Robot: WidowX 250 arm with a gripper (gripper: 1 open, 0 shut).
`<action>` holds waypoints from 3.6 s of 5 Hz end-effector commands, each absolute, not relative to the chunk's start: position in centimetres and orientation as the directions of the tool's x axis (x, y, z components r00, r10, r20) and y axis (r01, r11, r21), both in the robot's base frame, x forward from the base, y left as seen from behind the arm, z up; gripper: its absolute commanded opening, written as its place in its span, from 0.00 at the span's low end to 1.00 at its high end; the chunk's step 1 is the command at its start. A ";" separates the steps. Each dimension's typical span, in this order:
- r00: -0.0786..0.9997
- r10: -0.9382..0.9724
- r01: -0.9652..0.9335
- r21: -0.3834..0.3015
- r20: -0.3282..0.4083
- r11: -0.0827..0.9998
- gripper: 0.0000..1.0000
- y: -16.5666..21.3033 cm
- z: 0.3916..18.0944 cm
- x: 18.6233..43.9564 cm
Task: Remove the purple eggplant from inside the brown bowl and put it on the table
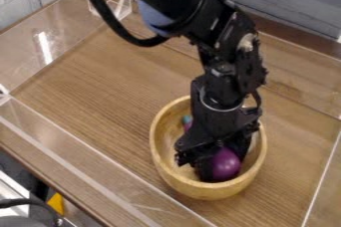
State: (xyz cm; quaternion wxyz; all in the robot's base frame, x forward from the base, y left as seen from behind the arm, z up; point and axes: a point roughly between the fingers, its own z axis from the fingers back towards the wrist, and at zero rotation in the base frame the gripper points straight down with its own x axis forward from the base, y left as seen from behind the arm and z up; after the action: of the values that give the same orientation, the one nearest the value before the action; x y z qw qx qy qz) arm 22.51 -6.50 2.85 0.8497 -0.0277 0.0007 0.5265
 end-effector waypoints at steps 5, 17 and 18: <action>0.313 0.950 -0.947 -0.086 -0.010 0.311 0.00 -6.3 3.1 23.4; 0.493 0.870 -0.866 -0.106 -0.025 0.488 0.00 -10.5 7.9 25.4; 0.473 0.881 -0.877 -0.106 -0.026 0.468 0.00 -10.5 7.8 25.8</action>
State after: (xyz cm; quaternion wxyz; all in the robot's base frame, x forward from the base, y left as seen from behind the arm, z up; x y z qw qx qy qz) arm 24.81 -10.16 6.35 0.8572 -0.0302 0.0031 0.5141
